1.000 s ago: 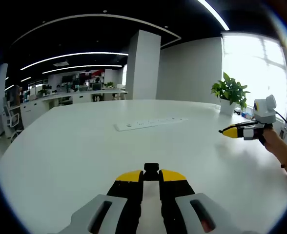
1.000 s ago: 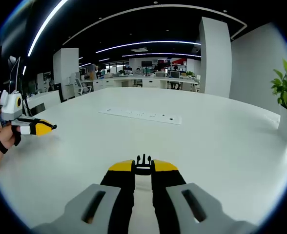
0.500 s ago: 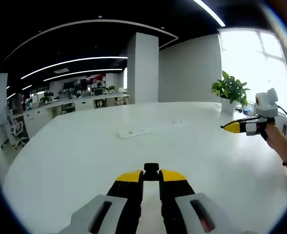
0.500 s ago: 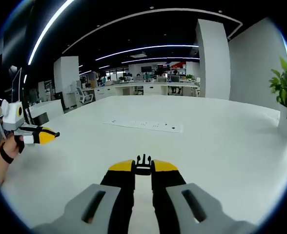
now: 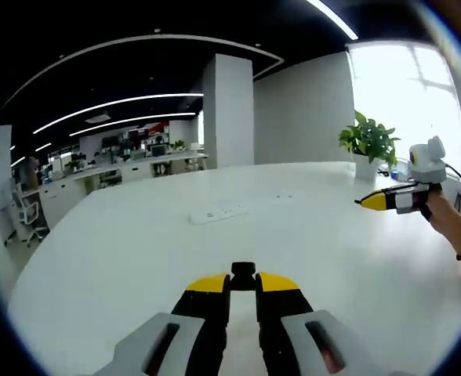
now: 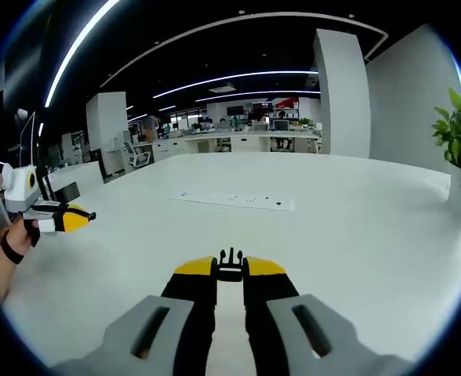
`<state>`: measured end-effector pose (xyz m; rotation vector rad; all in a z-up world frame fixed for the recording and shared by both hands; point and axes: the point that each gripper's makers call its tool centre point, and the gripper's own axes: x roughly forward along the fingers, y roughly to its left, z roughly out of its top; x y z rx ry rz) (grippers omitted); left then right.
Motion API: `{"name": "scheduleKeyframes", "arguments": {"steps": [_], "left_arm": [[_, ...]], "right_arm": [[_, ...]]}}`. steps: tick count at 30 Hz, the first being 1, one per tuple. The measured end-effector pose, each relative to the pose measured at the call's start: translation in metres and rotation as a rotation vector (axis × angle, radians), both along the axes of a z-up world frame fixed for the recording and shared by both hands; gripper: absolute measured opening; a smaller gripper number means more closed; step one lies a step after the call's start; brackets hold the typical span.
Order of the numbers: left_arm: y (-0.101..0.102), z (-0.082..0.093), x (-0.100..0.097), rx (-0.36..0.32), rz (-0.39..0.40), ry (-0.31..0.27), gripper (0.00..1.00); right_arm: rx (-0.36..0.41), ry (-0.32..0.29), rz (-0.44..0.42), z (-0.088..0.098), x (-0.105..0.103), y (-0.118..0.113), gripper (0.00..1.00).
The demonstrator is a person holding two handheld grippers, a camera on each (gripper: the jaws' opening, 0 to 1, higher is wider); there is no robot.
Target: Snap the two parts of the plastic buckle together until the buckle closes and remains connected.
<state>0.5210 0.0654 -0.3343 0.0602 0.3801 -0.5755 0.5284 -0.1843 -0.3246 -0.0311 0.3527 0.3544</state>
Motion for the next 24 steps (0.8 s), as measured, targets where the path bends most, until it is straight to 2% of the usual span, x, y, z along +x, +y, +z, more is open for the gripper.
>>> {"name": "scheduleKeyframes", "arguments": {"steps": [24], "left_arm": [[-0.005,-0.004,-0.01,-0.031,-0.014,0.032,0.11]], "right_arm": [[0.016,0.017,0.034,-0.001,-0.006,0.012,0.12]]}}
